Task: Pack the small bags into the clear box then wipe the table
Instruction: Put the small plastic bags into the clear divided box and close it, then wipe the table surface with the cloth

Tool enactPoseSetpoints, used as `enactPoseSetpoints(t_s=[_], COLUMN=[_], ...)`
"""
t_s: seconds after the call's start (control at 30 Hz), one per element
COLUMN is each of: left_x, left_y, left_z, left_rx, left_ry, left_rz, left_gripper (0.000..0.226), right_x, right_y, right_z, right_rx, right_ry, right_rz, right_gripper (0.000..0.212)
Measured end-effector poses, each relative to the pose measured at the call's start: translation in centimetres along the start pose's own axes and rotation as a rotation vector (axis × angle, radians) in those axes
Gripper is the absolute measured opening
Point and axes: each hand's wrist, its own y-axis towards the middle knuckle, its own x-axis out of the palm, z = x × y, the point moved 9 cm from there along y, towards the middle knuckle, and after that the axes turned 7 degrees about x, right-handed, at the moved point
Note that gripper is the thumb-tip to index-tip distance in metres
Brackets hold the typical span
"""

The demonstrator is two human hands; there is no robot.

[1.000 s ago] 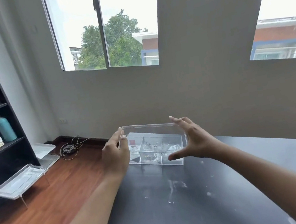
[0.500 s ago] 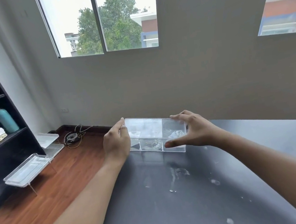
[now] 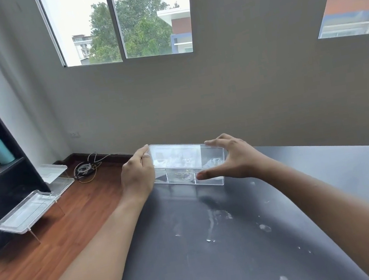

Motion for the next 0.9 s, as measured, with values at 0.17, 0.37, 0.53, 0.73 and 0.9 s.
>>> enactPoseSetpoints(t_s=[0.17, 0.37, 0.53, 0.73, 0.9], left_x=[0.1, -0.8, 0.1, 2.1, 2.8], left_y=[0.0, -0.5, -2.3, -5.5, -8.0], left_z=[0.0, 2.0, 5.8, 9.0, 11.0], left_rx=[0.020, 0.163, 0.442, 0.725, 0.904], left_ry=[0.014, 0.148, 0.277, 0.283, 0.245], left_rz=[0.002, 0.057, 0.048, -0.031, -0.077], left_gripper=[0.042, 0.040, 0.031, 0.023, 0.018], right_x=[0.1, 0.4, 0.3, -0.8, -6.0], right_y=[0.1, -0.3, -1.1, -6.6, -14.6], right_z=[0.2, -0.1, -0.9, 1.5, 6.8], right_rx=[0.015, 0.048, 0.021, 0.030, 0.185], right_ry=[0.005, -0.018, -0.147, -0.187, -0.163], right_rz=[-0.005, -0.007, -0.003, 0.007, 0.175], right_gripper=[0.109, 0.109, 0.113, 0.122, 0.089])
